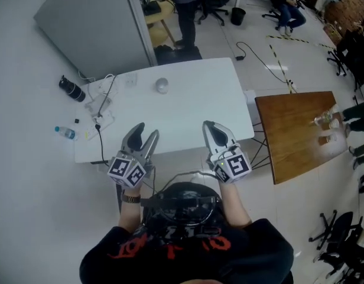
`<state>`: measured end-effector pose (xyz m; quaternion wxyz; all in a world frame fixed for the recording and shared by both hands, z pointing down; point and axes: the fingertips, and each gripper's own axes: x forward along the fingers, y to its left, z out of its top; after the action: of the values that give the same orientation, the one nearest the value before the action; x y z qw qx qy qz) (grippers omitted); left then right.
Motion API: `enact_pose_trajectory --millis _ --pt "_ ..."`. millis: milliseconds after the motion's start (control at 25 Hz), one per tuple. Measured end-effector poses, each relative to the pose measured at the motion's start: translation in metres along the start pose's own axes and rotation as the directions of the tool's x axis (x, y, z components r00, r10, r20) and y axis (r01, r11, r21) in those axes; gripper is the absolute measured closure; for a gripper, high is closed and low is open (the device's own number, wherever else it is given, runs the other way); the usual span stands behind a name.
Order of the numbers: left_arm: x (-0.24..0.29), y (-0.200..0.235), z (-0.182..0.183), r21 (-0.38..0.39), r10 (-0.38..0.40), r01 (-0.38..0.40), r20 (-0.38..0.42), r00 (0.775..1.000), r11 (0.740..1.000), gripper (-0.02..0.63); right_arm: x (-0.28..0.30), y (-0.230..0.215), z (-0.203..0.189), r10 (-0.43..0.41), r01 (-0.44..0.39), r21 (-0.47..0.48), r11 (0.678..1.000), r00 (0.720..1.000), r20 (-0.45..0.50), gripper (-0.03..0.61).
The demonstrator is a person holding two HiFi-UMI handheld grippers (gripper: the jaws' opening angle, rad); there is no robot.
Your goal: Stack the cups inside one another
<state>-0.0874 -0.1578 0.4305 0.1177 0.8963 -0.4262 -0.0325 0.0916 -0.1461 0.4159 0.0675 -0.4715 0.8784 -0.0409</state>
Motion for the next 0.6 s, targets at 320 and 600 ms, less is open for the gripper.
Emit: enact_pose_trajectory --millis 320,600 --pt "0.005 0.007 -0.003 -0.044 -0.041 0.041 -0.005 0.999 0.998 0.370 0.006 0.003 0.015 -0.030 0.030 0.029 0.999 1.000 0.009 0.575" --pt "0.008 0.005 -0.006 -0.132 -0.137 0.137 0.011 0.991 0.982 0.370 0.026 0.017 0.014 0.035 -0.036 0.054 0.998 0.999 0.014 0.575"
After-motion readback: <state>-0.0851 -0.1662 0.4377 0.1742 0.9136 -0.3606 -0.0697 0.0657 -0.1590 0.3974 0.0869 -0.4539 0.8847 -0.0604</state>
